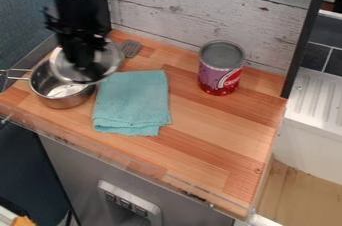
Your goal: Remove the lid of the silver dish and put it on the right side of the table
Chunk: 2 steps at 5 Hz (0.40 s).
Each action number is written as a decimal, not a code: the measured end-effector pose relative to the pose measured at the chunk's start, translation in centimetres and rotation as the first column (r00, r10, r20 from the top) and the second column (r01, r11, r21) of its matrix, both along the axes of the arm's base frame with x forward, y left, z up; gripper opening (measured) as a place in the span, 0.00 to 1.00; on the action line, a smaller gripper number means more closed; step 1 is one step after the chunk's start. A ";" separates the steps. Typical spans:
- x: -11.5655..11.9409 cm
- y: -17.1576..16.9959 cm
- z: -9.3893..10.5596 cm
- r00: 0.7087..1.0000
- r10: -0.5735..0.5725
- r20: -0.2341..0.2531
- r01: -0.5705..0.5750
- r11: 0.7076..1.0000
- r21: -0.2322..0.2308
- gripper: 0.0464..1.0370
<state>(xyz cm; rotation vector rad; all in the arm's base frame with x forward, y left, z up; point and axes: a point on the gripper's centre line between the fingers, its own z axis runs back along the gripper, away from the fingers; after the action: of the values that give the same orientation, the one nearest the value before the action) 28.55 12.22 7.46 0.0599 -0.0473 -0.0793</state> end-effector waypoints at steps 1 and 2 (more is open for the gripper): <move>0.4 -4.5 -0.3 0.992 -0.130 0.003 0.130 0.991 -0.036 0.24; 0.8 -9.5 -0.8 0.962 -0.272 -0.011 0.272 0.961 -0.048 0.24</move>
<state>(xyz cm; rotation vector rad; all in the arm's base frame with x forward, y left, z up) 29.37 2.67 6.64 0.0058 -0.0400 -0.3541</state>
